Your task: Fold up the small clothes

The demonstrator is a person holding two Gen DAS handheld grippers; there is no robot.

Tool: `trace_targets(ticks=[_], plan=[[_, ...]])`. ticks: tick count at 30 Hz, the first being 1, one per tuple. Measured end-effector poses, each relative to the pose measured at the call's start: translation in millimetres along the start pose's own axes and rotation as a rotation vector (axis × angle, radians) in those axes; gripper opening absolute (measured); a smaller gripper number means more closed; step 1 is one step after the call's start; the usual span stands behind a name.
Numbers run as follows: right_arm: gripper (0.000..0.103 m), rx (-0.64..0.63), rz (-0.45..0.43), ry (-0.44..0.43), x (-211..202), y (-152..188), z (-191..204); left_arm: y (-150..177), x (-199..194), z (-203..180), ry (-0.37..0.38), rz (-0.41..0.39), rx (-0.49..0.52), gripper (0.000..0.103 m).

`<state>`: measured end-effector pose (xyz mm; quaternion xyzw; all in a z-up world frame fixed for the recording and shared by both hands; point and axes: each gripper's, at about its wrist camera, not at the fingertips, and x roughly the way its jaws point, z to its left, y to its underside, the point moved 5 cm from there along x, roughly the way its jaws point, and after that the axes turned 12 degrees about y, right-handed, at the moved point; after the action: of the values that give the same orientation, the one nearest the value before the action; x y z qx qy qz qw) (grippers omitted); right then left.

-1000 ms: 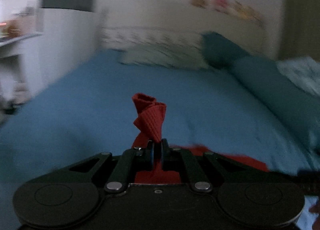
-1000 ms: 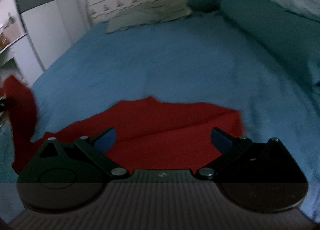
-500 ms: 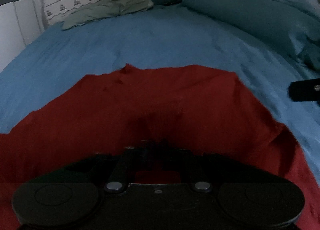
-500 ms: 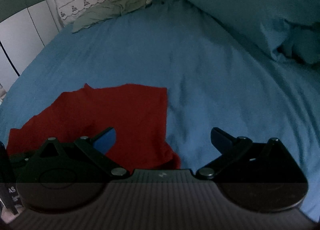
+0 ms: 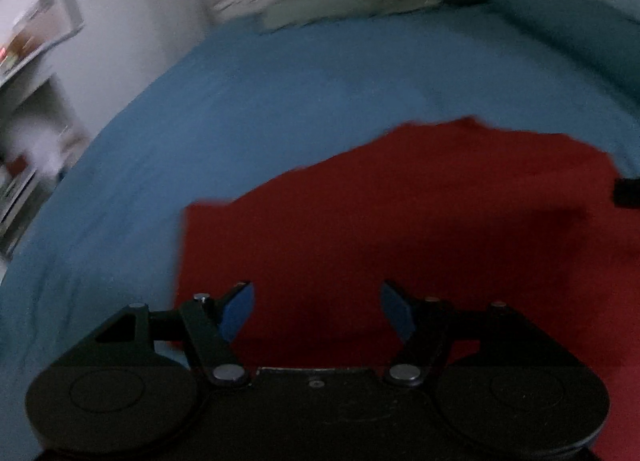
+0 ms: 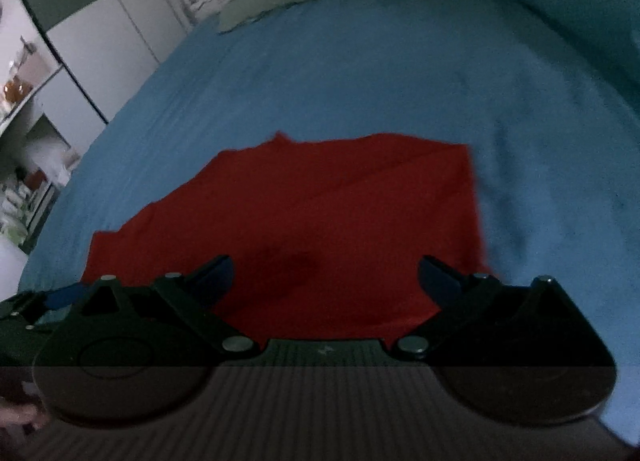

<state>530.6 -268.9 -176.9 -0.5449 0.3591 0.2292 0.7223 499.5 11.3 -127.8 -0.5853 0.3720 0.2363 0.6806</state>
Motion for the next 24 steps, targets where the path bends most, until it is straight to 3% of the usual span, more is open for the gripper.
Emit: trace_targets(ticks=[2, 4, 7, 10, 12, 14, 20, 24], plan=[[0.100, -0.001, 0.008, 0.013, 15, 3, 15, 8, 6, 29, -0.032, 0.009, -0.042, 0.075], [0.091, 0.002, 0.019, 0.049, 30, 7, 27, 16, 13, 47, -0.058, 0.020, -0.062, 0.075], [0.080, -0.001, 0.023, 0.089, 48, 13, 42, 30, 14, 64, -0.046, 0.037, -0.111, 0.075], [0.060, -0.061, -0.006, 0.155, 54, 20, 54, 39, 11, 70, -0.048, 0.050, -0.113, 0.075], [0.034, -0.104, -0.027, 0.184, 52, 21, 59, 44, 11, 72, -0.048, 0.051, -0.115, 0.075], [0.024, -0.128, -0.045, 0.191, 45, 17, 63, 44, 12, 75, -0.044, 0.046, -0.132, 0.075], [0.023, -0.148, -0.163, 0.152, 1, -38, 57, 38, 21, 79, 0.006, 0.032, -0.157, 0.075], [0.023, -0.146, -0.224, 0.234, -25, -59, 18, 35, 31, 78, 0.037, 0.044, -0.160, 0.075]])
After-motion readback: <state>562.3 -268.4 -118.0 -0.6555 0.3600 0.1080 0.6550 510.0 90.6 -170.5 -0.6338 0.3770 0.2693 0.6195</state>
